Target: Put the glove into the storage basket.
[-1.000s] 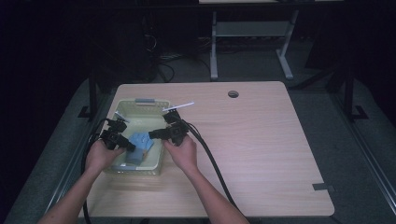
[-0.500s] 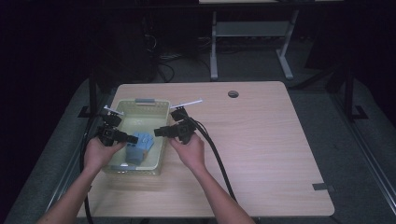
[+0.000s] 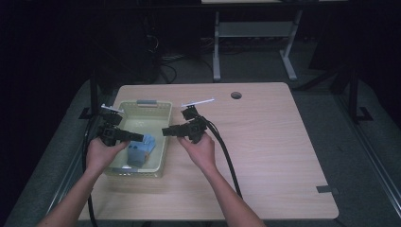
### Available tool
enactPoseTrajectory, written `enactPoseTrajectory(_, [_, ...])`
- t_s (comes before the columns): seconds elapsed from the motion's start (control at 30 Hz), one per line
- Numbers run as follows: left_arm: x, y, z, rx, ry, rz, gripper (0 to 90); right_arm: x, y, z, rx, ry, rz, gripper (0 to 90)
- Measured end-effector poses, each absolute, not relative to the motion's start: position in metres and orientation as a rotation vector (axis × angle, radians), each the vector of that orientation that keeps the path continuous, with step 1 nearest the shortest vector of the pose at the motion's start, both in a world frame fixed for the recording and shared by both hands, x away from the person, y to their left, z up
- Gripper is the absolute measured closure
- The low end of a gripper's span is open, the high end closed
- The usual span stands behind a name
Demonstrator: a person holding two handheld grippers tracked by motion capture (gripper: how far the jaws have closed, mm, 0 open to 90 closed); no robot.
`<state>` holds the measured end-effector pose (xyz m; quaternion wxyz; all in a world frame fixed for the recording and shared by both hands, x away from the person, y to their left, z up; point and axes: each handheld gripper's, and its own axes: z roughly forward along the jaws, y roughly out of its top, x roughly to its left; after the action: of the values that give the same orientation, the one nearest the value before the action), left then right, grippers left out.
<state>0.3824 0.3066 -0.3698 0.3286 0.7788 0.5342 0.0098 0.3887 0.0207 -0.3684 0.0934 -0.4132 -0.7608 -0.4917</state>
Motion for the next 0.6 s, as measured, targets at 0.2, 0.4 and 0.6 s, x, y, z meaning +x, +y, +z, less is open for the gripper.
enactPoseTrajectory(0.2, [0.381, 0.302, -0.363, 2.014, 1.363, 0.03, 46.1, 0.39, 0.007, -0.365, -1.231, -2.254, -1.469, 54.5])
enactPoseTrajectory(0.4, [0.38, 0.297, -0.36, 1.987, 1.343, 0.025, 44.2, 0.39, -0.003, -0.362, -1.237, -2.247, -1.485, 51.0])
enactPoseTrajectory(0.6, [0.378, 0.29, -0.355, 1.958, 1.311, 0.021, 40.9, 0.389, -0.012, -0.359, -1.239, -2.249, -1.492, 48.5])
